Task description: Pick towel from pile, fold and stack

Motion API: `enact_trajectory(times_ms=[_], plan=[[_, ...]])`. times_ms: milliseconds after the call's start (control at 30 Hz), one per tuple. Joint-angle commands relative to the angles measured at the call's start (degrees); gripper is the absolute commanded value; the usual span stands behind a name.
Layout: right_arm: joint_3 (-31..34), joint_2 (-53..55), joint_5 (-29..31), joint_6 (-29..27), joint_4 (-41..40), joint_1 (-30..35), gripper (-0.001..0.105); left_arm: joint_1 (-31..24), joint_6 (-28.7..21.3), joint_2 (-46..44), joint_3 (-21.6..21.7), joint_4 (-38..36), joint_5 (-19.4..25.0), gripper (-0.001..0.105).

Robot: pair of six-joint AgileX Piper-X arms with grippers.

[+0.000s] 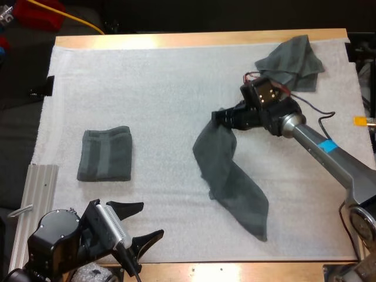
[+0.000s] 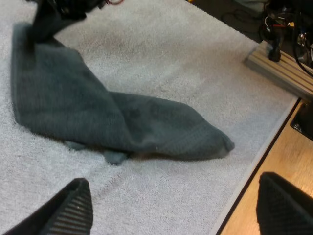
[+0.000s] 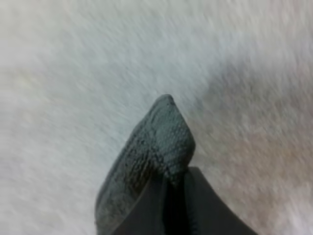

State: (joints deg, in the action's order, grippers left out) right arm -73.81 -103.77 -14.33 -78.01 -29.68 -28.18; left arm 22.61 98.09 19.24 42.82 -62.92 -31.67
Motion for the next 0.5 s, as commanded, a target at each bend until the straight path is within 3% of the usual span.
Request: enact_trajectory(times_ms=[0, 467], plan=[[-1.9, 1.2, 0.1, -0.7, 0.7, -0.1, 0.0, 0.3, -0.2, 0.2, 0.4, 0.1, 0.1, 0.067], [-20.4, 4.5, -3.5, -2.1, -4.4, -0.3, 0.0, 0.3, -0.2, 0.2, 0.4, 0.2, 0.1, 0.067]])
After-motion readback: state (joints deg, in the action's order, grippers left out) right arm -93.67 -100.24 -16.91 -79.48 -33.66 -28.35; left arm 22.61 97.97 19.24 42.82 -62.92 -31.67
